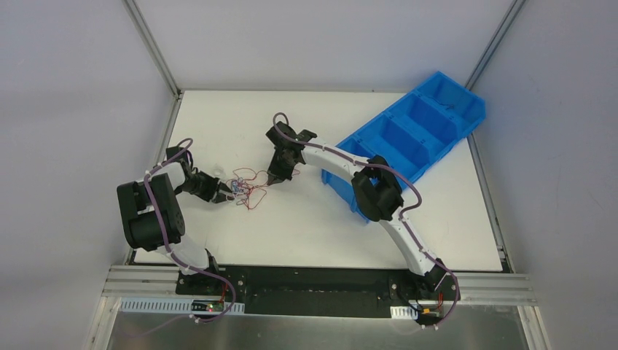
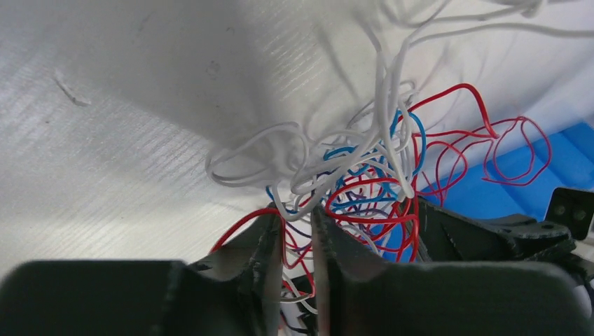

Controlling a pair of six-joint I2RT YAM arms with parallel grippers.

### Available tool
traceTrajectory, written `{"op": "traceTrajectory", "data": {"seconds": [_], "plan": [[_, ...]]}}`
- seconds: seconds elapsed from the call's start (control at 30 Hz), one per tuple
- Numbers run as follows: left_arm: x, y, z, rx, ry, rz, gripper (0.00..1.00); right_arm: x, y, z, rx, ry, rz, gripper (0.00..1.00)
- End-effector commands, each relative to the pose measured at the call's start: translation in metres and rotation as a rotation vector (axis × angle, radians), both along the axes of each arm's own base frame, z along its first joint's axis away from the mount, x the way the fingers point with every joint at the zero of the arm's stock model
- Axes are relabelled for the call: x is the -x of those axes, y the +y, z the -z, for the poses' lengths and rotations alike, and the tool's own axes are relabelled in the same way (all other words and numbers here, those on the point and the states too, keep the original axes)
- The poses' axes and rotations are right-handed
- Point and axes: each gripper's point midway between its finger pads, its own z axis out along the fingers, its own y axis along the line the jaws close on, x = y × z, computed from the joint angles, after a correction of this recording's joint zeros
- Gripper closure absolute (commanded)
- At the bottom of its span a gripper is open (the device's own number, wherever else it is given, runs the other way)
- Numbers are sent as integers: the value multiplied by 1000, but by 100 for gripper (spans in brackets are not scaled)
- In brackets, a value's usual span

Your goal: Untangle the cables

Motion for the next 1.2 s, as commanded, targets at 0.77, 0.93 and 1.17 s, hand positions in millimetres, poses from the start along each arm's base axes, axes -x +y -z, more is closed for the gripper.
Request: {"op": "traceTrajectory", "data": {"seconds": [0.77,0.93,1.17], "plan": [[-17,-46,18,-45,14,280,59,-5,-11,-352,-586,-630,-182,100],[-7,-37,32,-86,98,262,56,-1,-55,-453,-698,-821,-138,100],[-8,-33,33,-103,121,257,51,-18,-133,-537,-792,-993,16,100]]}}
